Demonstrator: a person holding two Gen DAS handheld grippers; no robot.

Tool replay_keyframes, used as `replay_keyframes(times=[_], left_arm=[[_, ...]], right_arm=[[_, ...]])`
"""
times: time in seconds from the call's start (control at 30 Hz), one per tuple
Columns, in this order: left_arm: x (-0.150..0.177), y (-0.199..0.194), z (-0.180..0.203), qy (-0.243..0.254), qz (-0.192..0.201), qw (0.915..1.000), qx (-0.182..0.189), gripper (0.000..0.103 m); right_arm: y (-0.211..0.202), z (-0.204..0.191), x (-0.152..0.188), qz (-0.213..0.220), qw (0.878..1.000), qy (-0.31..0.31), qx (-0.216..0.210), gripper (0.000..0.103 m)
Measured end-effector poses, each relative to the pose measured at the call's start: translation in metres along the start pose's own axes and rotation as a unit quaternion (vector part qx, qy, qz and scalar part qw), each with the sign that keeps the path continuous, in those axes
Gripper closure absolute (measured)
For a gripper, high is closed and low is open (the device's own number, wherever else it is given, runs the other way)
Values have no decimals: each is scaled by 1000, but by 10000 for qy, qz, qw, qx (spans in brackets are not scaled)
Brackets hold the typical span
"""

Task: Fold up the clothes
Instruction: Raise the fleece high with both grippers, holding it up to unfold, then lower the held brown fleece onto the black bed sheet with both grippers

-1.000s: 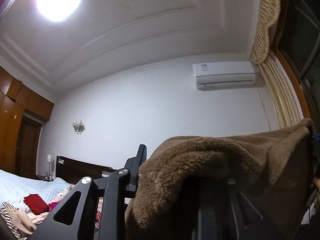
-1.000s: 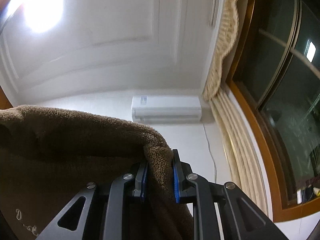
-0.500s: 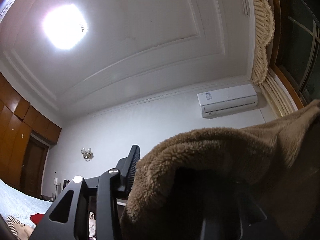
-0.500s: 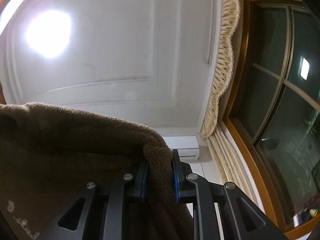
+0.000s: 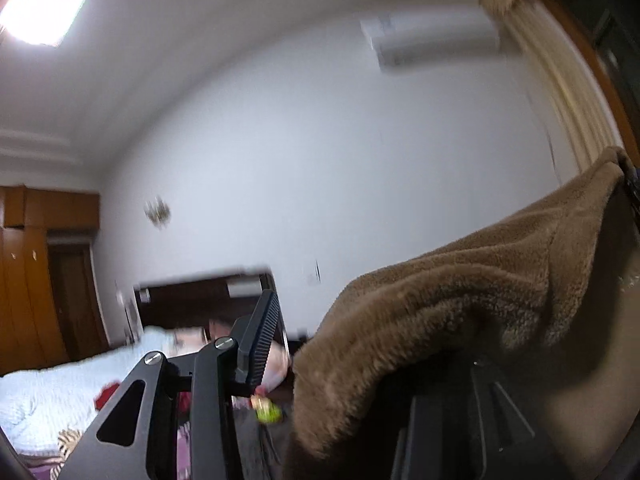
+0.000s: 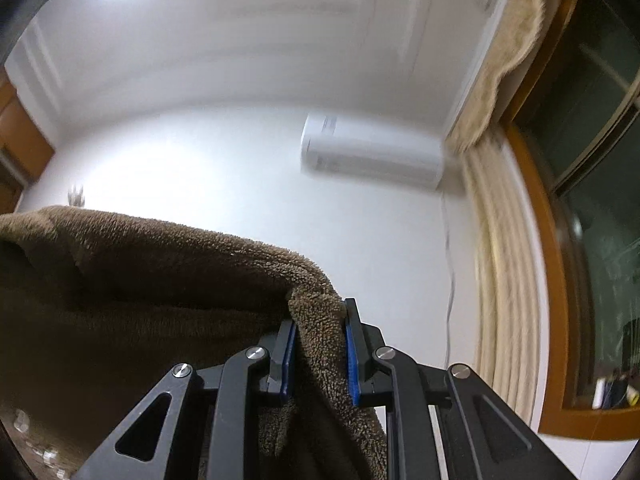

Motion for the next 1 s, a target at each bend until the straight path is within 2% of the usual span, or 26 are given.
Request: replay_keyframes(times=[0.1, 0.23, 0.4, 0.57, 0.87, 1.0], left_arm=[[44, 57, 3, -45, -731, 9973, 78, 57], [88, 124, 8, -118, -1471, 9890, 130, 57], [147, 193, 13, -177, -2240, 9743, 172, 57], [187, 248, 15, -250, -2795, 9596, 201, 57], [267, 317, 18, -430, -3880, 9205, 197, 57], [298, 339, 20, -521, -4286, 9018, 179, 43]], right_arm=[[35, -24, 47, -685, 9974, -92, -212, 83], [88, -51, 117, -1696, 9839, -192, -527, 83], [131, -80, 182, -2429, 9663, -483, -706, 83], [167, -98, 228, -2987, 9478, -582, -949, 83], [204, -139, 319, -3875, 9052, -957, -1456, 83], [206, -154, 350, -4242, 8857, -1002, -1599, 83]])
Point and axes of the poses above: each gripper's, at about its wrist camera, not at the fingertips, and y roughly the way its jaws point, z to its right, x to its underside, the point moved 2 cm from there along y, roughly the way its jaws point, and after that the axes turned 3 degrees about x, right-handed, at the moved point
